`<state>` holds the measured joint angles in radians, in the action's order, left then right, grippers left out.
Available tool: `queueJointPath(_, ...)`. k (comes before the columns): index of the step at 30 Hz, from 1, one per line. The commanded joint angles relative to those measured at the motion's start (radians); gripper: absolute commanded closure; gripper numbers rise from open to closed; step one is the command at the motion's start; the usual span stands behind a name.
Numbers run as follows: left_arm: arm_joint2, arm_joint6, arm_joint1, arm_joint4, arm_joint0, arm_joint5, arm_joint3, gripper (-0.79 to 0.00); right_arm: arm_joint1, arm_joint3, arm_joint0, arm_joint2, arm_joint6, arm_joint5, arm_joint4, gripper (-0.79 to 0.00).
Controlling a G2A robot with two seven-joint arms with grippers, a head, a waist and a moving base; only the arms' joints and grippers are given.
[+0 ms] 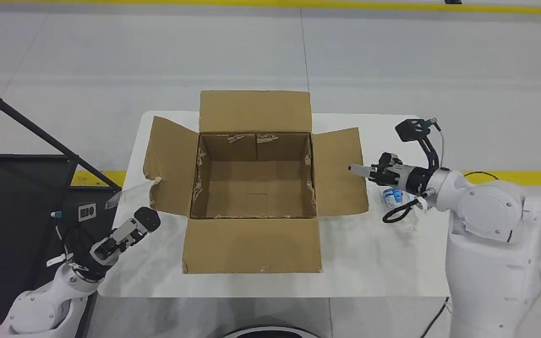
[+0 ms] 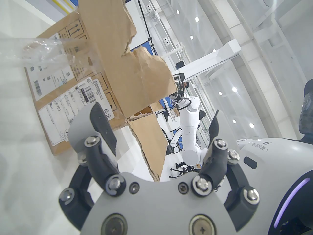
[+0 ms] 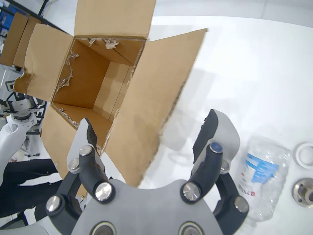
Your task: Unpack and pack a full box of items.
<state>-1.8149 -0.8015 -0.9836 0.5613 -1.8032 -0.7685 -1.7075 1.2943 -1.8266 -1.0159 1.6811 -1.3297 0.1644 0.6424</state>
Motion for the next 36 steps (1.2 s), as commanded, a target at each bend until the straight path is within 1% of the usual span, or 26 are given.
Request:
queueJointPath(1, 0.000, 0.000, 0.000, 0.000, 0.000, 0.000, 0.000, -0.785, 0.000, 0.001, 0.000, -0.001, 0.000, 0.000, 0.000, -0.785)
queueJointPath(12, 0.000, 0.000, 0.000, 0.000, 0.000, 0.000, 0.000, -0.785, 0.000, 0.003, -0.002, -0.004, 0.006, -0.001, 0.003, -0.785)
queueJointPath(15, 0.000, 0.000, 0.000, 0.000, 0.000, 0.000, 0.000, -0.785, -0.001, 0.034, 0.004, -0.061, 0.072, -0.043, 0.097, -0.785)
queueJointPath(18, 0.000, 0.000, 0.000, 0.000, 0.000, 0.000, 0.000, -0.785, -0.008, 0.028, 0.000, -0.046, 0.113, -0.120, 0.203, -0.785)
queueJointPath(22, 0.000, 0.000, 0.000, 0.000, 0.000, 0.000, 0.000, -0.785, -0.021, 0.004, -0.022, 0.008, 0.114, -0.200, 0.294, -0.785)
queueJointPath(27, 0.000, 0.000, 0.000, 0.000, 0.000, 0.000, 0.000, -0.785, -0.037, 0.017, -0.037, 0.049, 0.071, -0.266, 0.437, -0.785)
queueJointPath(31, 0.000, 0.000, 0.000, 0.000, 0.000, 0.000, 0.000, -0.785, -0.049, 0.082, -0.018, 0.059, 0.038, -0.336, 0.594, -0.785)
queueJointPath(34, 0.000, 0.000, 0.000, 0.000, 0.000, 0.000, 0.000, -0.785, -0.056, 0.146, 0.002, 0.064, -0.005, -0.361, 0.657, -0.785)
queueJointPath(36, 0.000, 0.000, 0.000, 0.000, 0.000, 0.000, 0.000, -0.785, -0.059, 0.191, 0.022, 0.056, -0.040, -0.354, 0.681, -0.785)
